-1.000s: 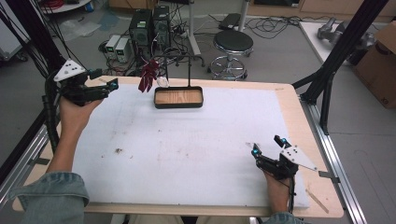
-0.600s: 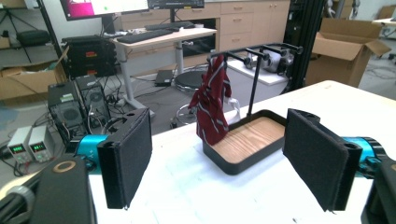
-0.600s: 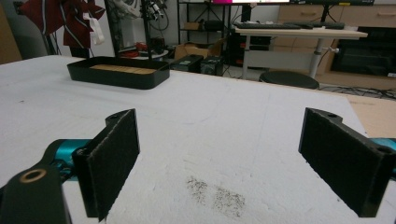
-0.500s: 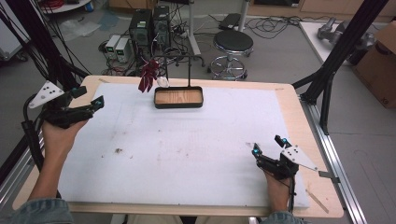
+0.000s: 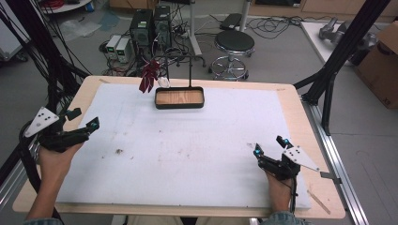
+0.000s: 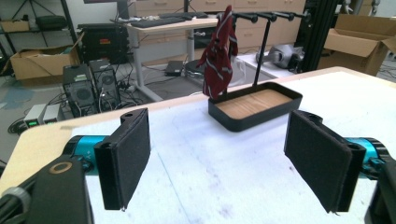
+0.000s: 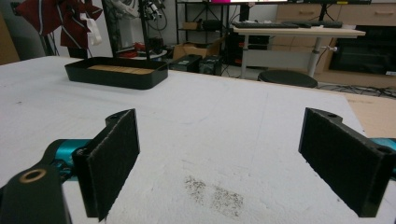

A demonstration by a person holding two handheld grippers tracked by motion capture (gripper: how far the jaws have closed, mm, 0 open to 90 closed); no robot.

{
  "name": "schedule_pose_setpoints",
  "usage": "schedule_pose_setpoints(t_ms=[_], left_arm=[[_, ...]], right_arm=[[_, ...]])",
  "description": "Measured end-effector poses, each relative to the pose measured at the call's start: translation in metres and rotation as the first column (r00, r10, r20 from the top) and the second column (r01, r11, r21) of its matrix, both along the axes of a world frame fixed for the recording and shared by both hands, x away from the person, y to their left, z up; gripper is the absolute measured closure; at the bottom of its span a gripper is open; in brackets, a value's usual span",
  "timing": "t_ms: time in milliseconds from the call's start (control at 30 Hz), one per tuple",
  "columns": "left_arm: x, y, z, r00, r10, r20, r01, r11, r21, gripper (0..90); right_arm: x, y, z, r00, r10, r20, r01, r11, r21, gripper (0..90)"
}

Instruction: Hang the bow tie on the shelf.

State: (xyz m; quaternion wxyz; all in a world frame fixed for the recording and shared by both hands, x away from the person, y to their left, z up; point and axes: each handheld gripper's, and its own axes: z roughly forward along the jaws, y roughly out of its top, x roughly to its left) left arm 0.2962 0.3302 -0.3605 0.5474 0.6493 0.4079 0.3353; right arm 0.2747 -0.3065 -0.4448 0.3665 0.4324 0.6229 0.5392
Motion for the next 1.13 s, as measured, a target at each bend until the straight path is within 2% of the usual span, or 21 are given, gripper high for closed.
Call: schedule_pose_setpoints(t_ms=[200,433,600,733,800,1133], left_arm=[[-0.009,-0.003,-0.015,0.9996,0.017,-0.023,-0.017,0.9998,0.004,19.9],[-0.012,-0.008,-0.030,0.9986,0.022,-0.048,-0.021,0.9994,0.027,19.9],[-0.014,-0.011,-0.046,0.9952,0.047,-0.085,-0.045,0.9987,0.024,19.7],[-0.016,-0.012,-0.056,0.9946,0.043,-0.095,-0.041,0.9988,0.026,19.7],[-0.016,-0.013,-0.060,0.9942,0.046,-0.097,-0.043,0.9983,0.040,19.7],[-0.018,-0.014,-0.064,0.9931,0.051,-0.106,-0.046,0.9979,0.045,19.7]], right_arm=[[0.000,0.000,0.000,1.0000,-0.001,-0.001,0.001,1.000,0.000,11.6],[0.000,0.000,0.000,1.0000,-0.002,-0.002,0.002,1.000,0.003,11.6],[0.001,-0.001,0.000,1.0000,0.000,-0.002,0.000,1.000,0.000,11.6],[0.001,0.000,-0.001,0.9999,-0.006,-0.012,0.006,1.000,-0.010,11.6],[0.001,0.000,-0.001,0.9999,-0.006,-0.012,0.006,1.000,-0.009,11.6],[0.001,0.000,-0.001,0.9999,-0.006,-0.014,0.006,1.000,-0.005,11.6]])
